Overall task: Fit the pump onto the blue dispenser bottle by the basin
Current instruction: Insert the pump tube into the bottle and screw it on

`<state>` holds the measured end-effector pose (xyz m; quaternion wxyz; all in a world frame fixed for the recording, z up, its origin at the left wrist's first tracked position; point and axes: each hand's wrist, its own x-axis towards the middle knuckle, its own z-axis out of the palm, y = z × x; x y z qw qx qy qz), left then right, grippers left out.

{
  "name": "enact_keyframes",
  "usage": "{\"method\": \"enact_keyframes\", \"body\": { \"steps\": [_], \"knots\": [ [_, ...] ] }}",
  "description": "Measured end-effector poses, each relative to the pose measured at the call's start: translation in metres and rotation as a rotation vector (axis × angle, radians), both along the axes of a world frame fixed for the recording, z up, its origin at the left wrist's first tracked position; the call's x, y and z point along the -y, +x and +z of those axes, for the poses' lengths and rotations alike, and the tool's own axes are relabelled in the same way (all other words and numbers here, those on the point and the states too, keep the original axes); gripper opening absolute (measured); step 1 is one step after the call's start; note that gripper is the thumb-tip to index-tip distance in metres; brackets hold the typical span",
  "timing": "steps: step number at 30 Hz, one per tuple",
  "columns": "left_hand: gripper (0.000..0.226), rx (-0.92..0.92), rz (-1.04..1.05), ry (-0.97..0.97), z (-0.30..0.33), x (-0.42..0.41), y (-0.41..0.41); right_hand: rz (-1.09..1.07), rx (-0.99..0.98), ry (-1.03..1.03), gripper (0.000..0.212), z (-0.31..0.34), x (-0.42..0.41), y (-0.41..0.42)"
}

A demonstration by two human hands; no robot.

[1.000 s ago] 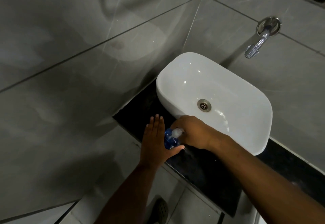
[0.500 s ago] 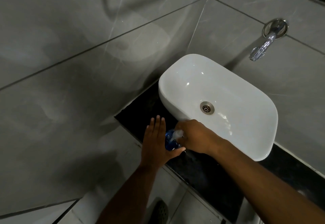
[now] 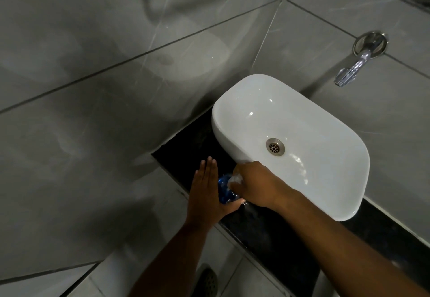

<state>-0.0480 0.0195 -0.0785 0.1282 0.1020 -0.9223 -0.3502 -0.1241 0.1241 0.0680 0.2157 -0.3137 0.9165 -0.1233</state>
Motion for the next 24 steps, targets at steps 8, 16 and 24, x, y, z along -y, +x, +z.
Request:
{"method": "enact_keyframes", "body": {
  "steps": [8,16,24],
  "knots": [
    [0.117,-0.013,0.021,0.104,-0.011,-0.009,0.0,0.051,-0.022,-0.075,0.011,-0.008,-0.009,0.0],
    [0.113,-0.02,0.092,0.201,-0.007,-0.02,0.001,0.122,-0.126,0.065,0.038,0.007,-0.004,-0.004],
    [0.113,-0.047,0.091,0.228,-0.008,-0.02,0.004,0.098,-0.175,0.074,0.024,0.007,0.006,0.002]
  ]
}}
